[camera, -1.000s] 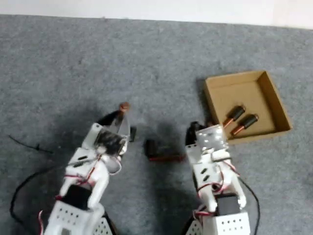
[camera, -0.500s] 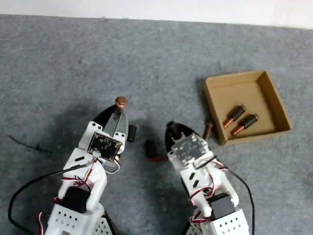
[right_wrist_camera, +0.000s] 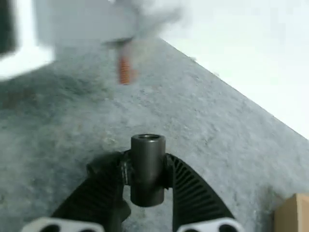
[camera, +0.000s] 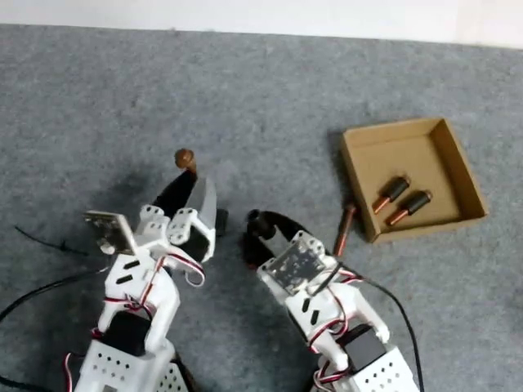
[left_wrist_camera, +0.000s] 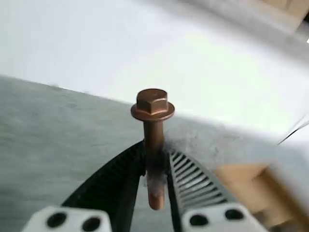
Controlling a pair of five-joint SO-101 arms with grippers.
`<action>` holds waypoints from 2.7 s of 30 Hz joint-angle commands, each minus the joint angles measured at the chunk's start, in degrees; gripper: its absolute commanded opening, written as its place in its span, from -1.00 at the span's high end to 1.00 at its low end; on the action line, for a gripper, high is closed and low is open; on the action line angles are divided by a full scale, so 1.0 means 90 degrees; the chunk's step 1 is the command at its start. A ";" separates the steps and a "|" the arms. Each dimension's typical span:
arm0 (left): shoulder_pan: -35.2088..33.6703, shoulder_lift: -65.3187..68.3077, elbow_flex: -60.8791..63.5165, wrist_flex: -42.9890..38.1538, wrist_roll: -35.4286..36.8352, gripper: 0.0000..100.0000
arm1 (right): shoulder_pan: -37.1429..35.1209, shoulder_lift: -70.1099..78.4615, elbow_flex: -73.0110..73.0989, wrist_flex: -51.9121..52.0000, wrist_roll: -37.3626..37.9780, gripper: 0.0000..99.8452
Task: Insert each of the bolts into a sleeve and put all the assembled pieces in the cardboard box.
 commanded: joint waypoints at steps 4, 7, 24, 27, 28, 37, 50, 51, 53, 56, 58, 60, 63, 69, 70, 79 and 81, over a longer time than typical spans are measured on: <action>0.0669 -0.0103 0.0142 -0.0430 0.1377 0.99 | -0.0220 -0.0093 0.0962 -0.0239 0.0557 0.99; 0.0972 -0.0093 0.0142 -0.0313 0.1377 0.99 | -0.0200 -0.0093 0.0962 -0.0239 0.0557 0.99; 0.1206 -0.0112 0.0083 0.0332 0.1377 0.99 | 0.0181 -0.0103 0.0962 -0.0230 0.0567 0.99; 0.1177 -0.0112 -0.0044 0.0332 0.1377 0.99 | 0.0190 -0.0103 0.0962 -0.0230 0.0567 0.99; 0.1167 -0.0112 -0.0073 0.0332 0.1377 0.99 | 0.0190 -0.0103 0.0962 -0.0230 0.0567 0.99; 0.1197 -0.0112 -0.0190 0.0332 0.1377 0.99 | 0.0190 -0.0093 0.0962 -0.0220 0.0567 0.99; 0.1216 -0.0122 -0.1021 0.1534 0.1377 0.99 | 0.0190 -0.0093 0.0962 -0.0210 0.0567 0.99; 0.1216 -0.0122 -0.1050 0.1534 0.1377 0.99 | 0.0190 -0.0093 0.0962 -0.0210 0.0557 0.99; 0.1216 -0.0122 -0.1070 0.1524 0.1377 0.99 | 0.0190 -0.0093 0.0962 -0.0210 0.0547 0.99; 0.1216 -0.0122 -0.1324 0.1553 0.1377 0.99 | 0.0190 -0.0083 0.0962 -0.0200 0.0537 0.99; 0.1216 -0.0122 -0.1421 0.1553 0.1377 0.99 | 0.0190 -0.0083 0.0962 -0.0200 0.0537 0.99; 0.1226 -0.0122 -0.1431 0.1553 0.1377 0.99 | 0.0190 -0.0083 0.0962 -0.0200 0.0537 0.99; 0.1226 -0.0122 -0.1431 0.1553 0.1377 0.99 | 0.0200 -0.0083 0.0962 -0.0200 0.0547 0.99; 0.1734 -0.0122 -0.1363 0.2042 0.1387 0.99 | 0.0220 -0.0083 0.0962 -0.0200 0.0557 0.99; 0.1832 -0.0122 -0.1363 0.2168 0.1377 0.99 | 0.0278 -0.0083 0.0962 -0.0200 0.0557 0.99; 0.1861 -0.0122 -0.1304 0.2305 0.1368 0.99 | 0.0435 -0.0083 0.0962 -0.0200 0.0527 0.99; 0.1861 -0.0122 -0.1255 0.2286 0.1368 0.99 | 0.0435 -0.0083 0.0962 -0.0200 0.0527 0.99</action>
